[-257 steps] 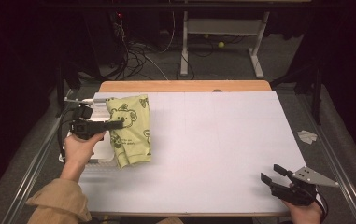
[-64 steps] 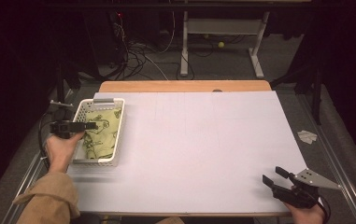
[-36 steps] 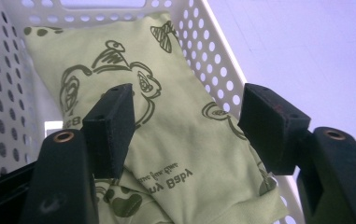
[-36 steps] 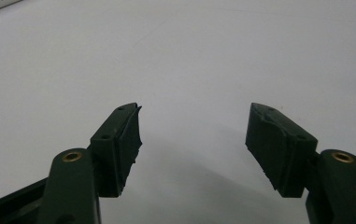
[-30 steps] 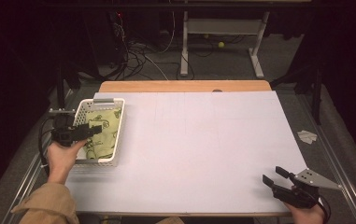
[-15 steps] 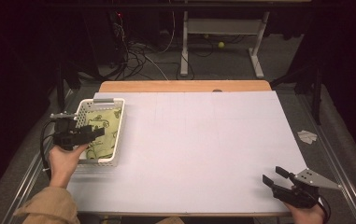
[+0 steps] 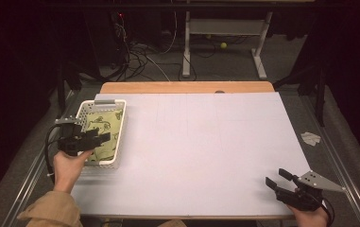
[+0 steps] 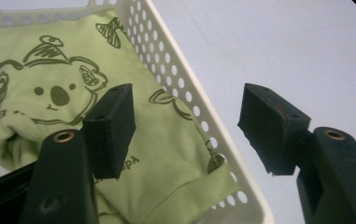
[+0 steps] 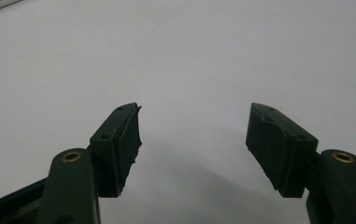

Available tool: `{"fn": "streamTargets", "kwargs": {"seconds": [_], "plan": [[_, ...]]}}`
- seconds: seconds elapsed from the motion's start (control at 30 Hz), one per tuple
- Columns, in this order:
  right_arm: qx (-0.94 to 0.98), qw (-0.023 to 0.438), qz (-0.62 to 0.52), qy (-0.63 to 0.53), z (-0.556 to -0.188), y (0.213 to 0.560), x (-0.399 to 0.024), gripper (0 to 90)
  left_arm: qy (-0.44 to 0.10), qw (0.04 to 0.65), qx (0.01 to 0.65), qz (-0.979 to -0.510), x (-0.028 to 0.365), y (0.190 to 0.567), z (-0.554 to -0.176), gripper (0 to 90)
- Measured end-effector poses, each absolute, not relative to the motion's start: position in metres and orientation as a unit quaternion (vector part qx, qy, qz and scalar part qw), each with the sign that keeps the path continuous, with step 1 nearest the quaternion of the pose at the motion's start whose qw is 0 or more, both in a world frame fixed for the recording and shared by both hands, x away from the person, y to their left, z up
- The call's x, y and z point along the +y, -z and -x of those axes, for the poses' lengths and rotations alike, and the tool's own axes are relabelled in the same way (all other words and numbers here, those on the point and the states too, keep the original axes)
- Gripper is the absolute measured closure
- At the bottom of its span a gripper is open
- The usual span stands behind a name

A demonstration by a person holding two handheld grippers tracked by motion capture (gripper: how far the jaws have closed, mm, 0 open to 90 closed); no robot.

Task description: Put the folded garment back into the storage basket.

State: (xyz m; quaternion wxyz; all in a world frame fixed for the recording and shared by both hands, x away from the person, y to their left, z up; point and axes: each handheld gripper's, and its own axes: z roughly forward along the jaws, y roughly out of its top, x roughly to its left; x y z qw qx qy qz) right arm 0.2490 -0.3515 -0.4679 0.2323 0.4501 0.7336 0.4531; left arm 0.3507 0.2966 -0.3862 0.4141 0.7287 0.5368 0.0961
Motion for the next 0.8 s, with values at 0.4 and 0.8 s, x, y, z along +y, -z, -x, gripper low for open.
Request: {"fn": "streamTargets", "kwargs": {"seconds": [0.4, 0.8], "plan": [[0.734, 0.231, -0.450, -0.453, -0.249, 0.468, -0.352, 35.9, -0.087, 0.426, 0.522, -0.733, 0.279, 0.389, -0.348, 33.2], [0.734, 0.231, -0.450, -0.454, -0.249, 0.468, -0.352, 35.8, -0.073, 0.433, 0.504, -0.744, 0.262, 0.390, -0.349, 33.2]]}}
